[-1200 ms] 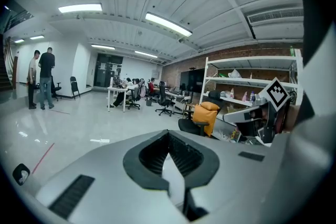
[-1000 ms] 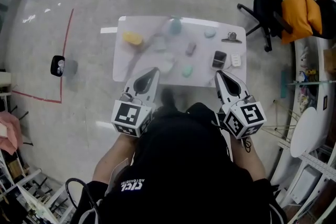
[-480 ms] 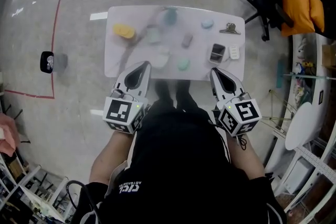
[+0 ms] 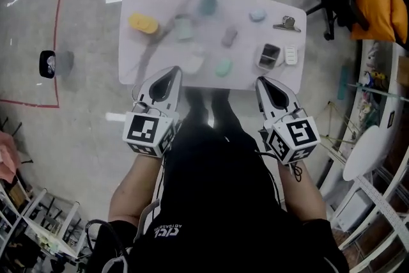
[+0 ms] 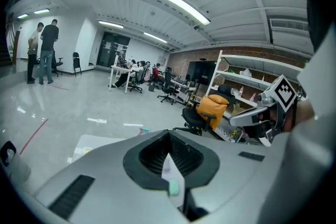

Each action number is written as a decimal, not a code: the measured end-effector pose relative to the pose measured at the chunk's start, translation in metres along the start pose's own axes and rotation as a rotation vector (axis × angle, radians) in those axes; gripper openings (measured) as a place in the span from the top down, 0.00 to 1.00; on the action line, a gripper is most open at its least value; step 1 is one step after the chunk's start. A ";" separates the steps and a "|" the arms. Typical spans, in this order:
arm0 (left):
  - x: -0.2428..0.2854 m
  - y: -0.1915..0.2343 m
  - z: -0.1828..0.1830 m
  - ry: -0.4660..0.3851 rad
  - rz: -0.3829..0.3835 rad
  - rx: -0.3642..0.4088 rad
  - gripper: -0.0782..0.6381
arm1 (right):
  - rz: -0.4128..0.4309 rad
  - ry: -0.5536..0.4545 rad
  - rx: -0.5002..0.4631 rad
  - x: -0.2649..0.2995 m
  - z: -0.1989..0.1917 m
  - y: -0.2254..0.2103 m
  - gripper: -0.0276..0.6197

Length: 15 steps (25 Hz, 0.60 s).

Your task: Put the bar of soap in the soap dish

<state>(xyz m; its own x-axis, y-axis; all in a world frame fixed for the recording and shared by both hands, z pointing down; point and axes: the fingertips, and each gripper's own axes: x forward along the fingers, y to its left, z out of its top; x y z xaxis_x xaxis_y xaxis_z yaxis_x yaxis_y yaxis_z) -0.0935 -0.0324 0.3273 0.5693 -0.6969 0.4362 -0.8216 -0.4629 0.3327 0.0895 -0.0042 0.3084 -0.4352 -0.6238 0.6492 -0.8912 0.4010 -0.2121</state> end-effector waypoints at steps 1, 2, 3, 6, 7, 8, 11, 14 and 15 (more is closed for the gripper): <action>0.002 0.004 -0.006 0.006 0.006 -0.014 0.88 | 0.009 0.010 -0.002 0.003 -0.002 0.002 0.93; 0.005 0.008 -0.012 0.010 0.014 -0.029 0.88 | 0.020 0.020 -0.006 0.005 -0.004 0.003 0.93; 0.007 0.012 -0.015 0.013 0.023 -0.041 0.88 | 0.030 0.031 -0.009 0.009 -0.006 0.004 0.93; 0.019 0.022 -0.023 0.020 0.054 -0.040 0.88 | 0.051 0.069 -0.009 0.025 -0.017 -0.003 0.93; 0.023 0.025 -0.027 0.026 0.063 -0.034 0.88 | 0.058 0.080 -0.005 0.032 -0.023 -0.006 0.93; 0.026 0.029 -0.032 0.035 0.073 -0.033 0.88 | 0.068 0.091 -0.002 0.039 -0.029 -0.007 0.93; 0.033 0.036 -0.045 0.055 0.096 -0.048 0.88 | 0.097 0.115 -0.002 0.060 -0.047 -0.013 0.93; 0.046 0.043 -0.056 0.072 0.107 -0.043 0.88 | 0.116 0.120 0.020 0.083 -0.060 -0.023 0.93; 0.050 0.046 -0.061 0.082 0.111 -0.043 0.88 | 0.121 0.120 0.031 0.092 -0.066 -0.026 0.93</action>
<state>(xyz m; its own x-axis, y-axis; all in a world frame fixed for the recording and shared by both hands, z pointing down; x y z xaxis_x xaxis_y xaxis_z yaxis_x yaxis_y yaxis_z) -0.1011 -0.0552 0.4158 0.4773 -0.6945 0.5384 -0.8784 -0.3605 0.3138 0.0810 -0.0280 0.4216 -0.5233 -0.4870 0.6993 -0.8373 0.4464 -0.3157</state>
